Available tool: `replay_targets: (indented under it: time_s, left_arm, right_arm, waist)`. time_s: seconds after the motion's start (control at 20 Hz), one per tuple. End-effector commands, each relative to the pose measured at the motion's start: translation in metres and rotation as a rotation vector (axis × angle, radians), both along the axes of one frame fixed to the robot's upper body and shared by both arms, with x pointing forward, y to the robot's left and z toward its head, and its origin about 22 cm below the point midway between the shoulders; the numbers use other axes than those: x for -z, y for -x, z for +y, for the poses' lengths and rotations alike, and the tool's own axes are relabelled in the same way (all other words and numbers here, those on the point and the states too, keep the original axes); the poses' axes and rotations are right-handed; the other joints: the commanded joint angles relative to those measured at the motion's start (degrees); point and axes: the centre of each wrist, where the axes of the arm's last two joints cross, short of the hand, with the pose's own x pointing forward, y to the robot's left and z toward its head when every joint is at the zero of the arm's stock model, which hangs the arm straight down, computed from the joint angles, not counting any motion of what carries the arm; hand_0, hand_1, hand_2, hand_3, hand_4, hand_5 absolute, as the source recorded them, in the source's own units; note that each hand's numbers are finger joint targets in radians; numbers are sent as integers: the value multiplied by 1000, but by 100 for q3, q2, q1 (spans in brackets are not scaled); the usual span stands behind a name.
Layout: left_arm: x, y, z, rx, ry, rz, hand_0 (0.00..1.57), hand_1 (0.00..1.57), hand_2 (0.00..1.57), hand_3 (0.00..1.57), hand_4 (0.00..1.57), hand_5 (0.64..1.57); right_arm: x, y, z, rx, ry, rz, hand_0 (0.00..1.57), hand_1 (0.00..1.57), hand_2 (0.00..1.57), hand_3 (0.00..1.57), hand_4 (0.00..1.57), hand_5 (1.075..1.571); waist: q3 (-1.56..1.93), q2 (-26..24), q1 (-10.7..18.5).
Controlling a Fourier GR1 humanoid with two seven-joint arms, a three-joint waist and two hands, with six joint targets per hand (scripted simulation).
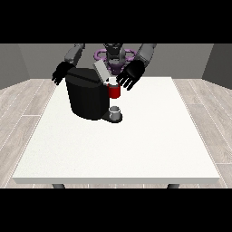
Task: Insert the coffee pod into the coffee machine and close the lid
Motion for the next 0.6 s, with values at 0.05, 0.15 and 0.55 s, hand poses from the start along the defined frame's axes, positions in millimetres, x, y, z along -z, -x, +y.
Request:
replay_targets:
  time_s: [0.05,0.15,0.55]
  left_arm:
    - [-10,-1,-7,18,-97,34,0,0,0,0,0,1571]
    - [-8,-1,6,3,-98,41,0,0,0,0,0,1571]
    - [4,2,18,1,-81,64,0,0,0,0,0,1571]
  right_arm:
    - [6,0,7,-16,-4,3,0,0,0,0,375,1571]
    - [0,1,25,-2,21,-19,0,0,0,0,360,1571]
    - [7,10,18,3,11,4,0,0,0,0,416,1571]
  waist:
    - [-4,5,-35]
    - [-7,121,-18]
    - [-8,-185,-36]
